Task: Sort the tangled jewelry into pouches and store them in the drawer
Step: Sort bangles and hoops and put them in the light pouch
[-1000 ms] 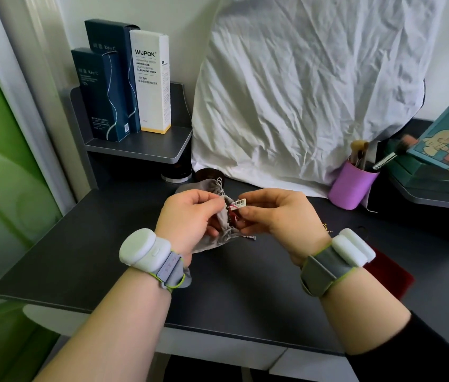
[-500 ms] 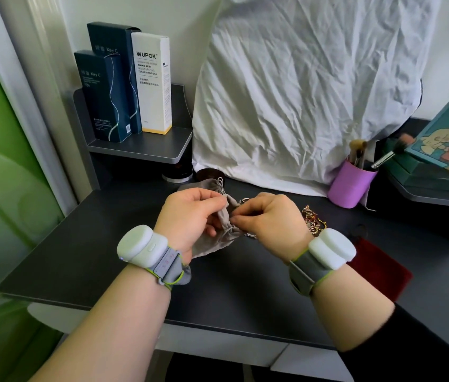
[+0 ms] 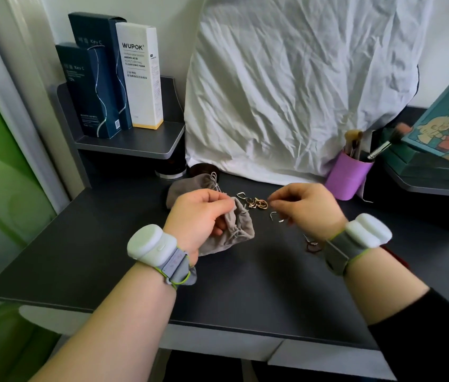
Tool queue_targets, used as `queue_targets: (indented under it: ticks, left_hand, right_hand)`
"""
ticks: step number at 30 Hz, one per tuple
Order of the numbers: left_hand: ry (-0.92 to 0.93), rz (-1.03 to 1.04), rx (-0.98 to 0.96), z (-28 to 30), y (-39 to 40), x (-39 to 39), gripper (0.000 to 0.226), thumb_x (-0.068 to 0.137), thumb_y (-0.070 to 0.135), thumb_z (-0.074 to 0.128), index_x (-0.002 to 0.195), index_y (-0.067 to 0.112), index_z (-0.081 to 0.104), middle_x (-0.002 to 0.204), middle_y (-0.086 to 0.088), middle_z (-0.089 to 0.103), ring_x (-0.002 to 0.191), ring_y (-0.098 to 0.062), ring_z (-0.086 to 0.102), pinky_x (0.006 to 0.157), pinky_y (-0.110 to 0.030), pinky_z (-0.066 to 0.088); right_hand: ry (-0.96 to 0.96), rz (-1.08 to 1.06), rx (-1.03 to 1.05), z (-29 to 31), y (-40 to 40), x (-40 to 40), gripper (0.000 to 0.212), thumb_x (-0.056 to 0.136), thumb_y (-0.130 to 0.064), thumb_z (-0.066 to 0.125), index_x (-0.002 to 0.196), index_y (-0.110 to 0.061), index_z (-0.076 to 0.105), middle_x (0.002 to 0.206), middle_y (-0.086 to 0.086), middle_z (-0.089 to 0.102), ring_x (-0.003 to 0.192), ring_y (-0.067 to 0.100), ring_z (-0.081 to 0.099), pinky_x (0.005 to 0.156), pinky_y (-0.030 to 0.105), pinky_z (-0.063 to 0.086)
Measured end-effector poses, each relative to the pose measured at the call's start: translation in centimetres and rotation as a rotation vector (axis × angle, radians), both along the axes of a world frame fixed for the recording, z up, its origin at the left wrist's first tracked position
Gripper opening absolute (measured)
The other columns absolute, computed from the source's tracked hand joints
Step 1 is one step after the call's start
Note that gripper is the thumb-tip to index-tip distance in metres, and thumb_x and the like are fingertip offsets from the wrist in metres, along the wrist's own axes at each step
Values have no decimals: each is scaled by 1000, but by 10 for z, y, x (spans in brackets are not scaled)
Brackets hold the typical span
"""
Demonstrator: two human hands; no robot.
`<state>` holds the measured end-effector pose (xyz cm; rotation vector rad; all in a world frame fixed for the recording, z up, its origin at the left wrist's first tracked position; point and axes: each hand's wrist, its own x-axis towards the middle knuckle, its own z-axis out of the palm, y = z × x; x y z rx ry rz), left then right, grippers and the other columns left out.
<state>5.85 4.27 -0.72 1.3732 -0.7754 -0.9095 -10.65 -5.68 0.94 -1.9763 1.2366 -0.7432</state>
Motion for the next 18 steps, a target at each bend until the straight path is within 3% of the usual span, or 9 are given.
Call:
queue_targets:
  ticks: [4, 7, 10, 14, 18]
  left_hand:
    - [-51, -3, 32, -7, -6, -8, 12, 81, 10, 68, 70, 14, 69, 59, -3, 62, 47, -9, 51, 44, -19, 42]
    - [-77, -11, 43, -10, -11, -13, 11, 81, 10, 68, 71, 14, 70, 58, -1, 61, 46, -8, 51, 44, -18, 42]
    - [-105, -14, 60, -12, -12, -14, 9, 80, 12, 70, 72, 15, 71, 60, -2, 62, 48, -8, 52, 46, -19, 43]
    - [-152, -5, 76, -15, -15, -15, 8, 80, 14, 70, 72, 15, 71, 59, -1, 63, 48, -9, 52, 46, -19, 44]
    - [-195, -11, 87, -16, -16, -16, 7, 80, 16, 71, 73, 16, 71, 57, 2, 62, 47, -7, 52, 47, -19, 44]
  right_hand:
    - [230, -88, -90, -1, -28, -18, 11, 76, -18, 69, 82, -26, 73, 71, -3, 70, 61, 9, 59, 60, 21, 46]
    - [404, -113, -136, -9, -43, -25, 15, 78, -21, 67, 90, -27, 73, 90, -3, 70, 85, 15, 63, 75, 24, 49]
    - [520, -98, -191, -17, -54, -27, 20, 80, -22, 64, 98, -26, 72, 103, 0, 67, 98, 20, 60, 81, 26, 47]
    - [652, -56, -207, -23, -63, -26, 23, 81, -25, 63, 103, -25, 71, 110, 6, 61, 103, 24, 56, 80, 26, 41]
    - [673, -39, -204, -25, -67, -28, 17, 80, -26, 64, 94, -24, 73, 104, 4, 61, 100, 22, 56, 75, 24, 40]
